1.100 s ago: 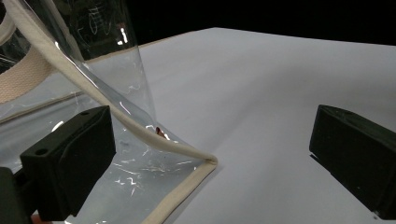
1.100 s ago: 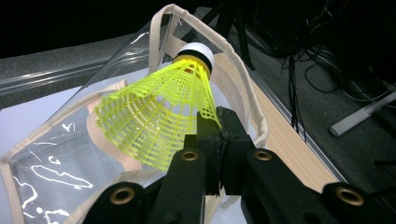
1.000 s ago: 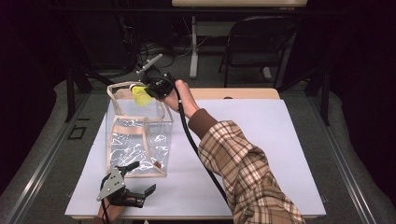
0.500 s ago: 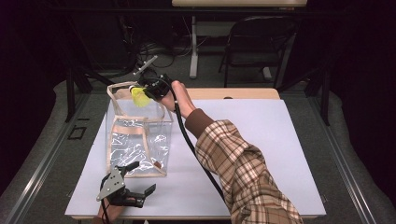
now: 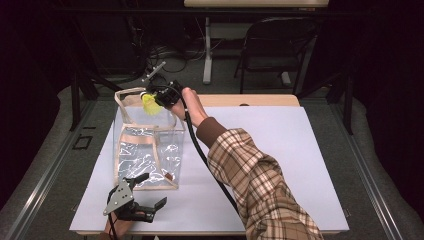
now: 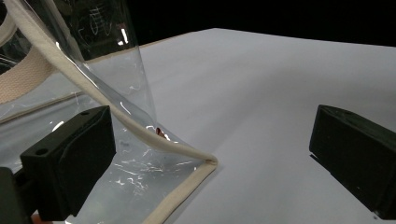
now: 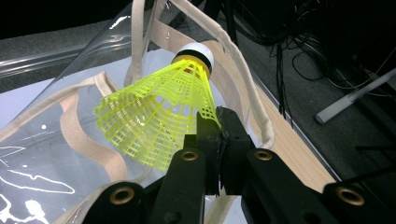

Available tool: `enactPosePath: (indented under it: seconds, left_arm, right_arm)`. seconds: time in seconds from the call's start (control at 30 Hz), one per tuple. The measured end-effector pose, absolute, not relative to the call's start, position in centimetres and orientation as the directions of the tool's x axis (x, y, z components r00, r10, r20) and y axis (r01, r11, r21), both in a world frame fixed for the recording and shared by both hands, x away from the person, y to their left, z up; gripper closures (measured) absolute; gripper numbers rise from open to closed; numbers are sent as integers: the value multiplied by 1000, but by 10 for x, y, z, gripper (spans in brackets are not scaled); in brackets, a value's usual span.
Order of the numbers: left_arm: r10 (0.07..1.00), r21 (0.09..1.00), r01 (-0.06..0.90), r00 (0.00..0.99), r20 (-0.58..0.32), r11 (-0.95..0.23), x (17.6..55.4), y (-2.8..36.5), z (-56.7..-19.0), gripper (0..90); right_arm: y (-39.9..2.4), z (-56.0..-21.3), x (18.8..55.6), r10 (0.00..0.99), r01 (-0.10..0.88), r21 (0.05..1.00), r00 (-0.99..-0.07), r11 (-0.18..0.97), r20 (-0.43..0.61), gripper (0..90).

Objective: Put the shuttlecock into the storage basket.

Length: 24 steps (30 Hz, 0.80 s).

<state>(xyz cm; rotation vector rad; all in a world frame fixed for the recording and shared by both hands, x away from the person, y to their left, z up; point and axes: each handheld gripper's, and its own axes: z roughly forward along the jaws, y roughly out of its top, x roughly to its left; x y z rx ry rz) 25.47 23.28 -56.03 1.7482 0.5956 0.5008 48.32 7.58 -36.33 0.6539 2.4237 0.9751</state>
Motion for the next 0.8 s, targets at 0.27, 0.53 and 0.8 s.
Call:
enactPosePath:
  seconds: [0.27, 0.53, 0.8]
  left_arm:
    - [626, 969, 133, 780, 27, -208, 255, 233, -560, 0]
    - [623, 968, 134, 782, 27, -211, 255, 233, -560, 0]
    - [624, 968, 136, 781, 27, -211, 255, 232, -560, 0]
  right_arm:
    - [80, -365, 482, 580, 256, 719, -776, 647, -246, 784]
    - [77, -358, 478, 586, 255, 732, -775, 631, -236, 596]
    - [56, -351, 478, 591, 285, 751, -789, 595, -169, 396]
